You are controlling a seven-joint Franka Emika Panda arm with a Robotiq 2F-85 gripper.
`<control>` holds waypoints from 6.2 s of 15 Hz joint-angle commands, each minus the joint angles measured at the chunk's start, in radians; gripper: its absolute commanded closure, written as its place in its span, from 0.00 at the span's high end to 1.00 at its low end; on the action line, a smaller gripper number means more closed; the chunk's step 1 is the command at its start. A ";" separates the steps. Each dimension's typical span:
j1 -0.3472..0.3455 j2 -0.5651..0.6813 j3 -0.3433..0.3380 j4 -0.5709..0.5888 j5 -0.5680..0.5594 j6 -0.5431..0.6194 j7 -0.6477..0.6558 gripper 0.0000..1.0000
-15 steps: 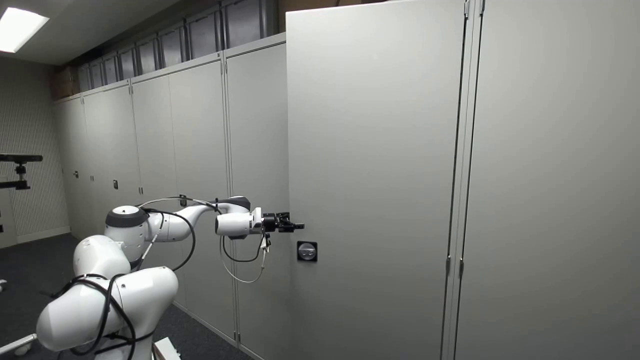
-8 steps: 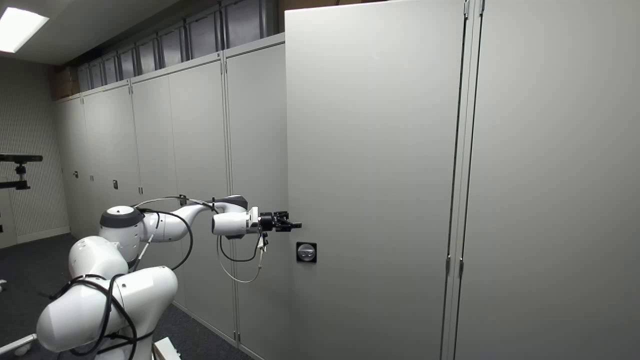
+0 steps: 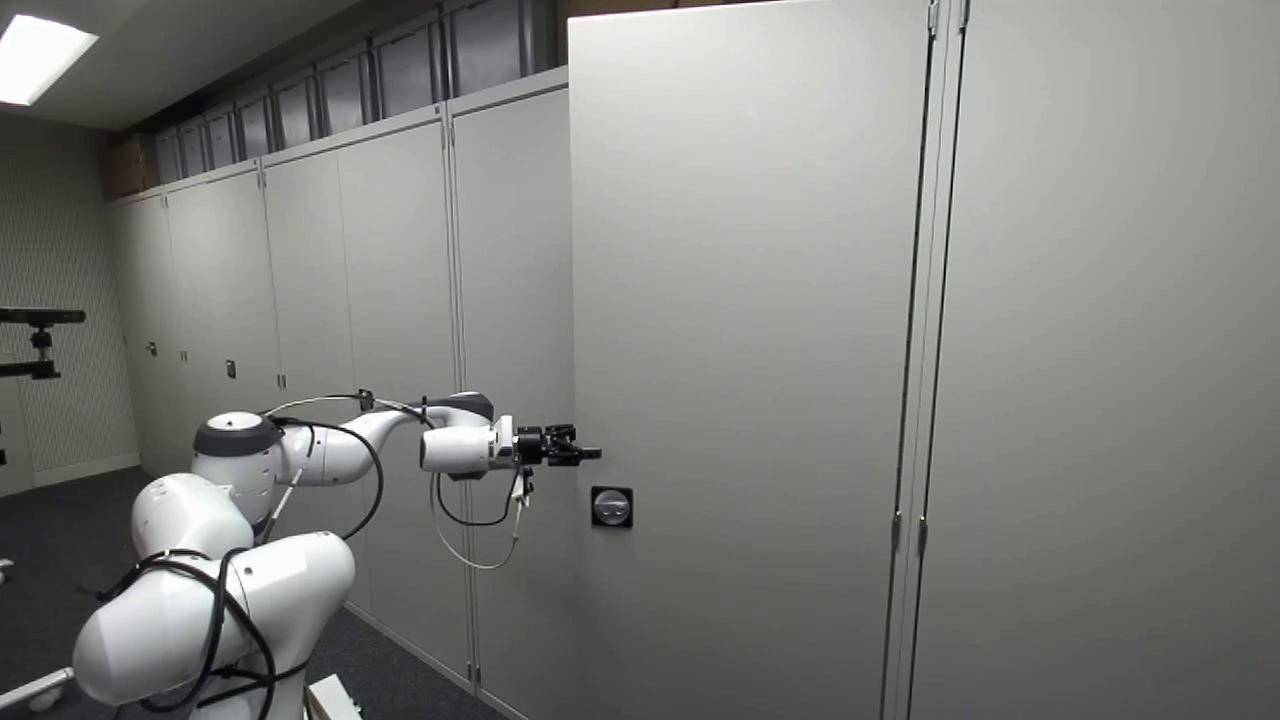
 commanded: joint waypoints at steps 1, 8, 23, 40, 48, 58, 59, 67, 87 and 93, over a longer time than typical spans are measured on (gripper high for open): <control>0.037 -0.012 -0.024 -0.066 0.005 0.000 0.004 1.00; 0.058 -0.010 -0.028 -0.104 0.005 0.000 0.006 1.00; 0.101 -0.007 -0.037 -0.177 0.005 0.000 0.019 1.00; 0.152 -0.001 -0.052 -0.260 0.004 0.000 0.031 1.00; 0.165 -0.002 -0.054 -0.298 0.004 0.000 0.048 1.00; 0.175 -0.007 -0.060 -0.330 0.004 0.000 0.060 1.00; 0.176 -0.008 -0.061 -0.334 0.002 0.000 0.063 1.00; 0.182 -0.009 -0.069 -0.364 0.002 0.000 0.067 1.00; 0.210 -0.011 -0.067 -0.438 0.002 0.000 0.100 1.00; 0.213 -0.012 -0.065 -0.459 0.001 0.000 0.110 1.00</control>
